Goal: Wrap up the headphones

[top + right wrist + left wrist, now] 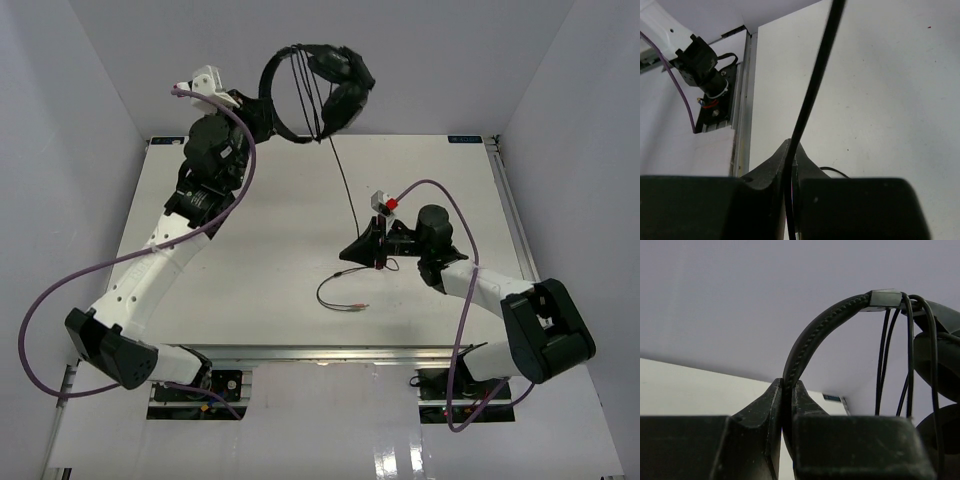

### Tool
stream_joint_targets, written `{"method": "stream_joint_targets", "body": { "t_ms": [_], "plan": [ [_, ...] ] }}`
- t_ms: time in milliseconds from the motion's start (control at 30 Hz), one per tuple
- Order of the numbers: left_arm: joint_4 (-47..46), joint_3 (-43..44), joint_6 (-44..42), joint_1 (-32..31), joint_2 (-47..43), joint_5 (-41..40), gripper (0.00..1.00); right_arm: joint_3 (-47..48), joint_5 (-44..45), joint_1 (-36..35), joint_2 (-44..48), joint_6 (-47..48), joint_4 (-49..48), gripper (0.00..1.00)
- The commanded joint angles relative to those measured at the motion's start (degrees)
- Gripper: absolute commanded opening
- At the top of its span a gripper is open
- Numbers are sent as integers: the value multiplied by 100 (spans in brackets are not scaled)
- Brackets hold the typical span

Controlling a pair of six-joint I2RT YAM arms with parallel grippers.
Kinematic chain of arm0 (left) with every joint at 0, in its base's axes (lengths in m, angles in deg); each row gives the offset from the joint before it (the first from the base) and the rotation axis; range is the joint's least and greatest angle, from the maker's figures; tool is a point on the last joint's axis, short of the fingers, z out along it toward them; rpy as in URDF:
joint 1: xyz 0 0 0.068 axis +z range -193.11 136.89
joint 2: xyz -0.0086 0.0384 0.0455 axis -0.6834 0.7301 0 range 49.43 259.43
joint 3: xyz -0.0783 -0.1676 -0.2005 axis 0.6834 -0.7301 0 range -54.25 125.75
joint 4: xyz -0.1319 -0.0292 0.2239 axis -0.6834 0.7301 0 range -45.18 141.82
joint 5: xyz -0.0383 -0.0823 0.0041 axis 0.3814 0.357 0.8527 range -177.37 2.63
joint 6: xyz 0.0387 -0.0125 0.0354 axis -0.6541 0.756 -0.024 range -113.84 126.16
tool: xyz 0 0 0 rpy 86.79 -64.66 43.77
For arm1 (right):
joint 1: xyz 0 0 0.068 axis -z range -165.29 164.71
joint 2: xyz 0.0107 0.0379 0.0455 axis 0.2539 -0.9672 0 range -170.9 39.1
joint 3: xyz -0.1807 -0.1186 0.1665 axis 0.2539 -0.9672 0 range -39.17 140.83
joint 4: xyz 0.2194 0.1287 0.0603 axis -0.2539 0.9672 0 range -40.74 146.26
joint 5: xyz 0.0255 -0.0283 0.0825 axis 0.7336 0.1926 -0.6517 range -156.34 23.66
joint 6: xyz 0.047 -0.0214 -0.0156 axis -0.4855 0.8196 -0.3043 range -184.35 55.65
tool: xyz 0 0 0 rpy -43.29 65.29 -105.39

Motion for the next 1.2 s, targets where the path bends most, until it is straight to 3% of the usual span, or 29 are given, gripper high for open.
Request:
{"method": "stream_joint_targets", "body": {
  "t_ms": [0,200,300,433,533,700,833,1000,1167],
  "plan": [
    [281,632,375,58,689,-2090,0,597,692,-457,463,1779,1926,8],
    [897,1062,346,78,1557,-2585,0,1379,1462,-834,491,2896,3619,8],
    [584,766,-365,142,1830,-2888,0,1770,1888,-1023,604,3546,4444,8],
    [262,306,-1016,172,2046,-2567,0,2482,2865,-1268,654,4366,5398,8],
    [237,-354,-1645,132,1914,-1503,0,3155,4346,-1309,662,5363,6005,8],
    [-211,-2143,-2775,35,1018,532,0,3389,6230,-1286,669,6546,5533,8],
    [-365,-3030,-3379,34,120,2049,0,3359,6621,-1176,467,6719,4893,8],
    [-36,-3254,-3593,34,-531,3998,0,3395,6186,-804,-17,6245,4602,8],
    [-59,-3358,-3457,34,-1071,5532,0,3400,4323,15,-351,5255,4661,9]
  ]
}}
